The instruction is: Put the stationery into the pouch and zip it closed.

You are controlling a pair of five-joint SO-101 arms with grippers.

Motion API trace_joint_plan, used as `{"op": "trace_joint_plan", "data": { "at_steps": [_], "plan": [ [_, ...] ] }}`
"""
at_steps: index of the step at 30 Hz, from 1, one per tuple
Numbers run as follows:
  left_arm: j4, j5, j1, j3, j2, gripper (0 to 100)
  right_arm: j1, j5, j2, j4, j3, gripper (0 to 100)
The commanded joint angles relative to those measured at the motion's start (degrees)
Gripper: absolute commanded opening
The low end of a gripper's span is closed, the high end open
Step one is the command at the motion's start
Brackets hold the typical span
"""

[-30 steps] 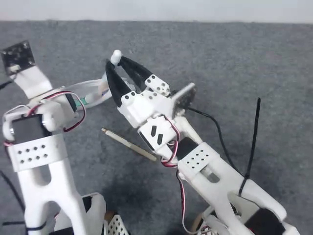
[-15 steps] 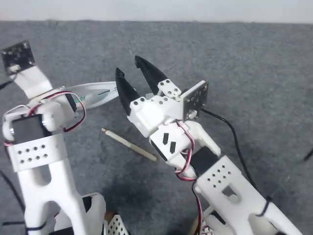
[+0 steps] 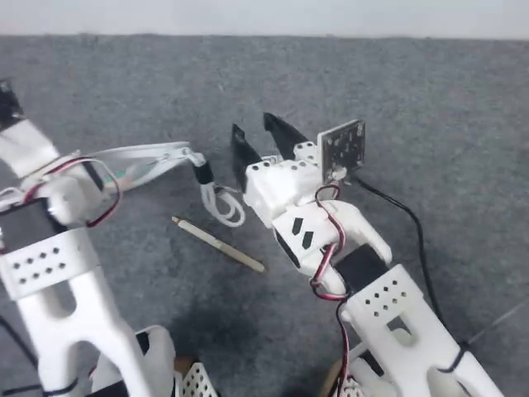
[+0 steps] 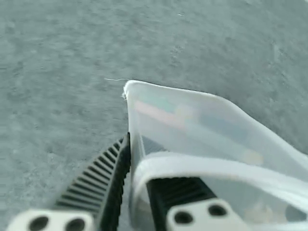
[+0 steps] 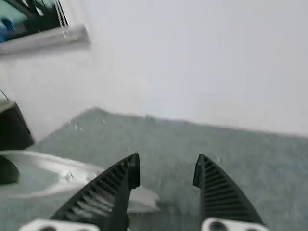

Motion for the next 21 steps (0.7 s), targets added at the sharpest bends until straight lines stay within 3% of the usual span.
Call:
{"op": "trace_joint_plan", "data": {
  "at_steps": [1, 10, 21],
  "plan": [
    [-3.2, 0.3, -3.3, -1.6, -0.1, 1, 0.8, -1.0, -2.2, 9.5, -6.4, 16.6],
    [-4.8, 3.4, -11.3, -1.7, -0.1, 1, -4.5, -0.4, 0.3, 20.1, -7.8, 16.6],
    [-9.7, 6.6, -16.6, 1.2, -0.1, 1, -14.7, 8.9, 23.9, 21.1, -7.9, 16.8]
  ]
}}
